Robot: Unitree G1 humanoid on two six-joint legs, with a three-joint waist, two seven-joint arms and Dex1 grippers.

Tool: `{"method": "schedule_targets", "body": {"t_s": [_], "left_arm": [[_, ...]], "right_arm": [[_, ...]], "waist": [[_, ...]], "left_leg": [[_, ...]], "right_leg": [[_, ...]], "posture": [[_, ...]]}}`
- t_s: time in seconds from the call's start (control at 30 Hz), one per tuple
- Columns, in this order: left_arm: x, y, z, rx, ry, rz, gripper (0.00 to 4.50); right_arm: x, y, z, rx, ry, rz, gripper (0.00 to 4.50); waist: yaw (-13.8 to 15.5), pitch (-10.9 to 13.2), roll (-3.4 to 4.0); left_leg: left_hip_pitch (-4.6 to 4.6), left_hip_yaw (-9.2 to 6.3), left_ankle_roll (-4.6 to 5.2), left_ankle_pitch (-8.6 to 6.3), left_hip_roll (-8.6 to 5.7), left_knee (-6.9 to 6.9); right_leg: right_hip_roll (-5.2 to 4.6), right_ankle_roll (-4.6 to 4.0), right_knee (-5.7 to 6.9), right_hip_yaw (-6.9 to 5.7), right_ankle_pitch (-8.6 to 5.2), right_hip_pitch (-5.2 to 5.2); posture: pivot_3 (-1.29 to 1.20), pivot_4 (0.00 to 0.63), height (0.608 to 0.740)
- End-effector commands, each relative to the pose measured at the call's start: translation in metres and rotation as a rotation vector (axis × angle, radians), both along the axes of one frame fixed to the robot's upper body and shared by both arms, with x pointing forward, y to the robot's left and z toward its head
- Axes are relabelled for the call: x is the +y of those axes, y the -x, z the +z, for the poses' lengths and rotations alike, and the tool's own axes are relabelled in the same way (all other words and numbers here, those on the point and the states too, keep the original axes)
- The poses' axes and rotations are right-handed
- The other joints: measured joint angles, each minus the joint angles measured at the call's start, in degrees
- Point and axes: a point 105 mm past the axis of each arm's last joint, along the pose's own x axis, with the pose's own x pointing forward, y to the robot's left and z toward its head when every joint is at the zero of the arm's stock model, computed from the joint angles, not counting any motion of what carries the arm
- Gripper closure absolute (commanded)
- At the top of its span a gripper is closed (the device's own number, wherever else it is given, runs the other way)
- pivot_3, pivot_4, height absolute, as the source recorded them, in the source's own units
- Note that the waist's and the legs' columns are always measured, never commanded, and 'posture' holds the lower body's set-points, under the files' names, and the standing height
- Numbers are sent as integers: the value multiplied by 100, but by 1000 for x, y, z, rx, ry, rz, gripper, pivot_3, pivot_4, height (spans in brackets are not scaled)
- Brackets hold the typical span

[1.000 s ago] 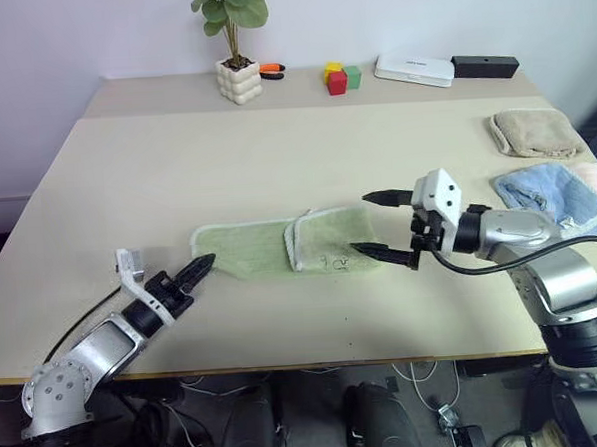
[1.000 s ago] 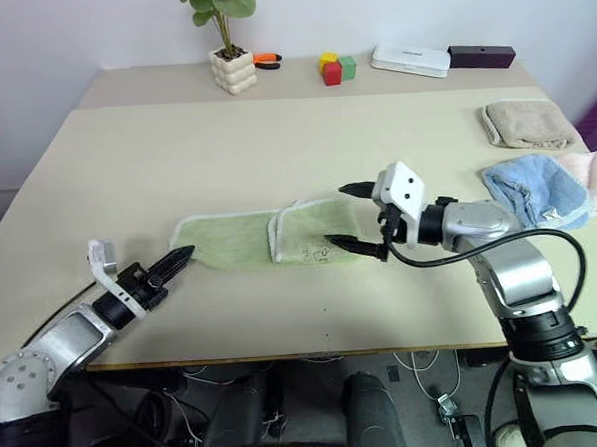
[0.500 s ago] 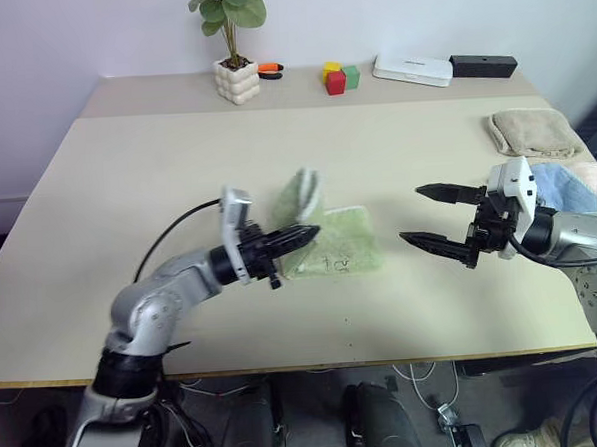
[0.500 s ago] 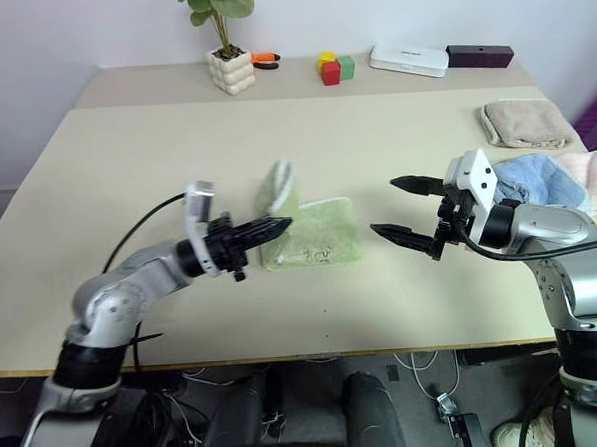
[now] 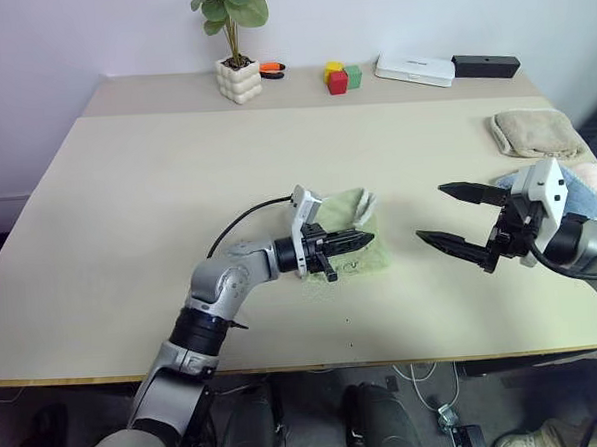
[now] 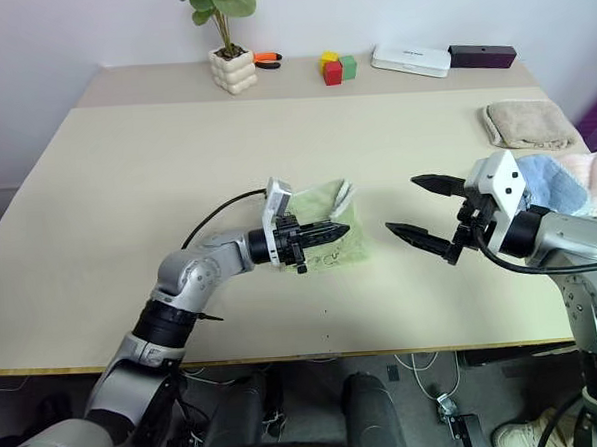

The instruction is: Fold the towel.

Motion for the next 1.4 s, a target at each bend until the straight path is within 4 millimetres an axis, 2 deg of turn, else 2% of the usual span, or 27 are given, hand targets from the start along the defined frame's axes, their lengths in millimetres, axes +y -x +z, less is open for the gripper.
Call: {"method": "schedule_targets", "body": {"t_s": [0.03,0.13,0.27,0.4,0.5,0.6,0.63,0.7,0.8,0.9,0.93,1.03,1.13,1.2,1.27,1.33,1.4], "left_arm": [[-11,5,-3,-25,-32,-54,3624],[-14,14,-1,-23,-22,-119,2186],[-9,21,5,-73,-8,-166,149],[7,31,29,-201,53,-201,64],[28,22,58,-219,173,-99,64],[50,7,61,-201,187,44,64],[57,2,60,-200,188,111,580],[70,-6,59,-183,210,220,1333],[79,-16,51,-174,198,345,2929],[74,-26,38,-175,153,430,4468],[70,-30,34,-162,145,459,4500],[59,-42,26,-185,94,527,4500],[50,-51,7,-122,22,556,4500],[43,-51,3,-139,-1,541,4500],[38,-51,1,-132,0,528,4500],[35,-52,-13,-113,-69,511,4500],[35,-54,-26,-124,-143,520,4500]], "right_arm": [[0,3,15,-58,4,-4,0],[6,2,16,-61,1,9,0],[10,-2,20,-75,-7,22,0],[15,-12,26,-97,-63,14,0],[23,-26,29,-124,-161,-30,0],[38,-32,33,-154,-290,-57,0],[45,-32,32,-149,-332,-54,259],[62,-31,27,-119,-385,-45,839],[80,-34,20,-107,-447,-89,2349],[91,-45,12,-113,-490,-193,3885],[96,-49,7,-106,-496,-227,4393],[107,-53,-3,-65,-557,-288,4456],[120,-60,-37,-4,-411,-338,4456],[115,-67,-57,24,-316,-416,4456],[110,-71,-67,38,-269,-462,4456],[105,-73,-75,55,-249,-497,4456],[89,-76,-88,68,-196,-580,4456]], "waist": [[1,0,0],[-5,0,0],[-9,0,0],[-11,0,1],[-16,1,0],[-16,-1,3],[-15,-2,4],[-11,-1,4],[-3,-1,4],[-1,-1,3],[-4,-2,3],[-4,-2,4],[-21,-4,2],[-29,-4,2],[-26,-4,3],[-26,-3,3],[-21,-4,3]], "left_leg": [[0,-1,0,0,0,0],[0,0,0,0,0,0],[0,-3,0,0,1,0],[0,-4,0,0,2,-1],[1,-6,0,0,5,-1],[2,-7,0,1,6,0],[1,-8,0,1,5,-1],[0,-5,0,1,5,-1],[-1,-3,0,1,5,-1],[-2,-4,0,1,3,5],[-2,-4,0,1,3,5],[-1,-5,-1,2,3,4],[-4,-2,0,1,2,3],[-3,-2,0,1,3,2],[-3,-2,-1,2,3,0],[-5,-2,-1,2,4,0],[-4,-2,-1,2,4,0]], "right_leg": [[0,1,0,0,0,0],[0,0,0,0,0,-1],[0,-1,1,0,0,-1],[0,-1,1,0,-1,-2],[0,-1,3,0,0,-2],[2,8,4,0,5,-1],[2,14,4,-1,8,0],[3,17,5,-1,10,0],[3,32,5,-1,18,0],[3,32,5,-7,18,5],[3,31,4,-7,18,6],[4,31,4,-7,18,5],[4,32,3,-7,19,4],[5,32,4,-7,19,2],[6,32,4,-7,19,0],[6,32,4,-7,19,-1],[6,32,4,-7,19,-1]], "posture": [[0,150,735],[0,150,735],[0,150,735],[0,150,735],[0,150,735],[0,150,735],[0,150,735],[0,150,735],[0,150,735],[0,150,735],[0,150,735],[0,150,735],[0,150,735],[0,150,735],[0,150,735],[0,150,735],[0,150,735]]}}
